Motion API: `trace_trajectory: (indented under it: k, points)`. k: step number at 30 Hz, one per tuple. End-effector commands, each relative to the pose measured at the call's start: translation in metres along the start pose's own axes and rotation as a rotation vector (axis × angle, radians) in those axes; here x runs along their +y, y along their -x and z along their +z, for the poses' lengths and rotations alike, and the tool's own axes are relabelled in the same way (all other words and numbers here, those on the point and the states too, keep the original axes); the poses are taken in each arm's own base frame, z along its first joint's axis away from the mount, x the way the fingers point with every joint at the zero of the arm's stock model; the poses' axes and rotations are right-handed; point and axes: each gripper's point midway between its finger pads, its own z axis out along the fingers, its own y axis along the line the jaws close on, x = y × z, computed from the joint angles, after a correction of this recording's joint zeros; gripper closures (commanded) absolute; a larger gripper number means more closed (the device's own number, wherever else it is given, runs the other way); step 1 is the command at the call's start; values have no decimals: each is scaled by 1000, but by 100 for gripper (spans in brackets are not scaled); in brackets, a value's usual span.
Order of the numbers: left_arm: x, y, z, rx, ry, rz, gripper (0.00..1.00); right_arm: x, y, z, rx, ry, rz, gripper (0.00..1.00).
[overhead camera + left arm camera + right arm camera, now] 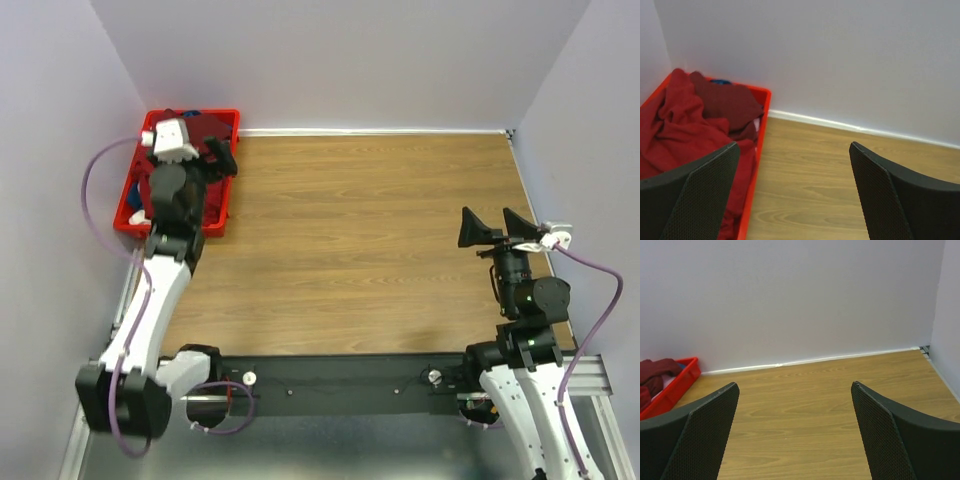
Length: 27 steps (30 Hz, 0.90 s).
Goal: Fold and stack the t-shirts
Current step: Grab the tshirt from the pile
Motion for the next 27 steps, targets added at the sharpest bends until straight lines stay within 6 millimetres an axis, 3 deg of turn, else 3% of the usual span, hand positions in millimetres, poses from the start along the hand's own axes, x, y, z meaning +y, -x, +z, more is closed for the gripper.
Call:
trace_trajectory:
  k: [1, 2, 3, 7, 10, 12, 18, 24, 27]
  points:
    - [38, -10, 39, 106, 193, 58, 1, 1, -1, -3, -12, 1, -2, 0]
    - [45, -9, 48, 119, 210, 46, 1, 1, 1, -4, -17, 2, -2, 0]
    - [71, -9, 66, 146, 249, 25, 1, 1, 1, -5, -19, 2, -1, 0]
    - [138, -21, 92, 192, 430, -45, 4, 3, 2, -6, -26, 8, 2, 0]
    - [163, -40, 103, 233, 507, -32, 11, 4, 2, -6, -25, 15, 2, 0]
    - [170, -51, 111, 259, 520, -40, 13, 4, 2, -6, -25, 15, 1, 0]
    - [202, -121, 121, 413, 578, -59, 15, 4, 1, -7, -23, 14, -1, 0]
    - [232, -158, 115, 463, 626, -134, 15, 4, 2, -7, -27, 17, -1, 0]
    - [237, -169, 116, 481, 624, -145, 23, 4, 2, -8, -29, 17, -4, 0]
